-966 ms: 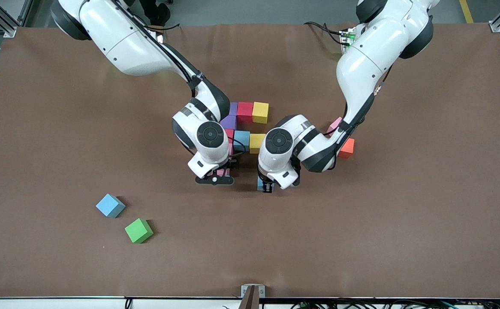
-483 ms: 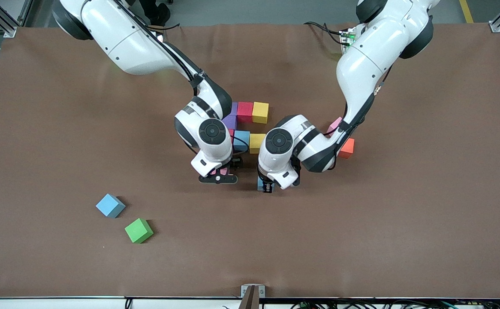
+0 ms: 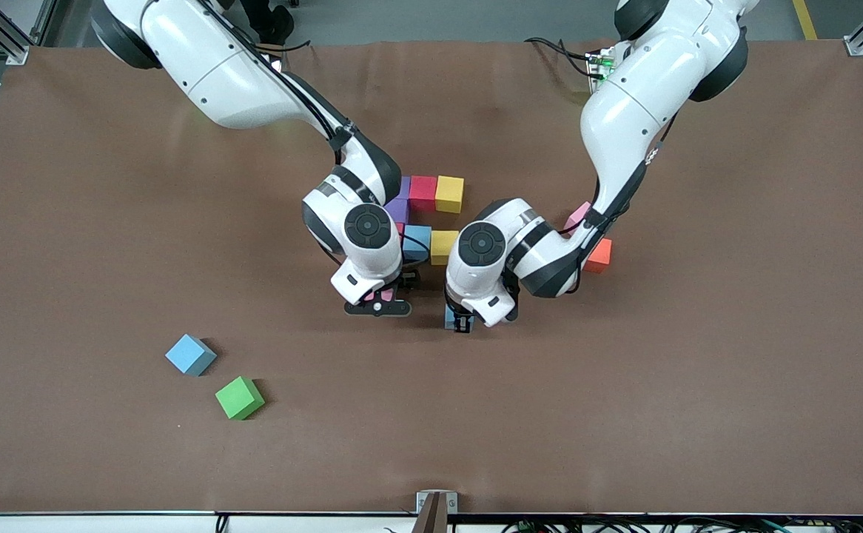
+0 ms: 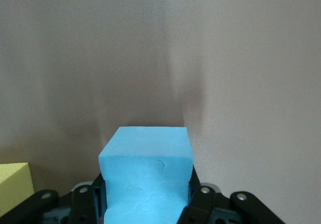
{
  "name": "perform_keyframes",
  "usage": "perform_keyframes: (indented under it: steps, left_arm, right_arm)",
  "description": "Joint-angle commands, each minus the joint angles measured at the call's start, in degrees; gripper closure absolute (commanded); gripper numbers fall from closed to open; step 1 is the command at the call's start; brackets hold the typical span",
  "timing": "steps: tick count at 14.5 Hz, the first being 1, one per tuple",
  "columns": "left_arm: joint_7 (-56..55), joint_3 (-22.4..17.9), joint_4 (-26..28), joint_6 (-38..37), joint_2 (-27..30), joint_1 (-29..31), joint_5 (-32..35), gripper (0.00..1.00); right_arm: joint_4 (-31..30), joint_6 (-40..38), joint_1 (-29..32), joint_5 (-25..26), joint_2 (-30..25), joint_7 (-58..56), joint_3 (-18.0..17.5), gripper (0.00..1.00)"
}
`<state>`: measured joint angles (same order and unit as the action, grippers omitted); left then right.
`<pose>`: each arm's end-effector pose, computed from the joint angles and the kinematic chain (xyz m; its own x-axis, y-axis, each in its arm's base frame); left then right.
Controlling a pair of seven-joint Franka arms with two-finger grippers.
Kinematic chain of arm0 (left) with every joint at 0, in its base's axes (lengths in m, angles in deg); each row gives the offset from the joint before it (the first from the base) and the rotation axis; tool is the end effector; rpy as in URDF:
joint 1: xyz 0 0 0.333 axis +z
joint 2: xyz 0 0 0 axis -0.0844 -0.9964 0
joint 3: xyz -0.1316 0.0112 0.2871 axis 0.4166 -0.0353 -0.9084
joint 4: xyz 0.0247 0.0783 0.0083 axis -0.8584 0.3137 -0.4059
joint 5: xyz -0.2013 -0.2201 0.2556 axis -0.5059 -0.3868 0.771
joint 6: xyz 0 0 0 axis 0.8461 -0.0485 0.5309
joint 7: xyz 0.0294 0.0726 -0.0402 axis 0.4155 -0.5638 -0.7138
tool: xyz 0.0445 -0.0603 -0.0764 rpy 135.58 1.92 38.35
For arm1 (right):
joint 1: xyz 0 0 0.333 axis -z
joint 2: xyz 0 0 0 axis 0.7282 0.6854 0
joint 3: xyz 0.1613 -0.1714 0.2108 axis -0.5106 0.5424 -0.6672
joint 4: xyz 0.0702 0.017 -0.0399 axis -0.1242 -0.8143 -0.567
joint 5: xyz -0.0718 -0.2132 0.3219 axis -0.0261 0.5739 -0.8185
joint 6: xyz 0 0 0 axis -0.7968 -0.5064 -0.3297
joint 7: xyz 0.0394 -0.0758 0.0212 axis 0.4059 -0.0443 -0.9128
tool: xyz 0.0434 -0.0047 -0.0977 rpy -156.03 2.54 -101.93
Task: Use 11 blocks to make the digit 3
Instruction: 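Hold the blue cube and pink cube in place with both grippers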
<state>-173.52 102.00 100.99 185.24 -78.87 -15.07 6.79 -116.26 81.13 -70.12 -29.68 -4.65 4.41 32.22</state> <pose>0.5890 -0.4662 0.2094 0.0685 0.9950 -0.0728 0.9970 -0.0655 0.0424 0.5629 0.4271 0.2241 0.9998 -0.0117 -0.0167 -0.0111 -0.9993 0.0368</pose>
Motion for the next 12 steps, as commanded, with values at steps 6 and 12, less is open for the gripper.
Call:
perform_keyframes:
  steps: [6, 12]
  left_arm:
    - [-0.3, -0.2, -1.2, -0.1, -0.6, -0.3, 0.6, 0.56]
    - [-0.3, -0.2, -1.2, -0.1, -0.6, -0.2, 0.5, 0.56]
  right_arm:
    - [-1.3, 1.7, -0.3, -0.6, -0.8, 1.1, 0.1, 0.00]
    - [-1.3, 0.4, 0.3, -0.6, -1.3, -0.2, 0.1, 0.00]
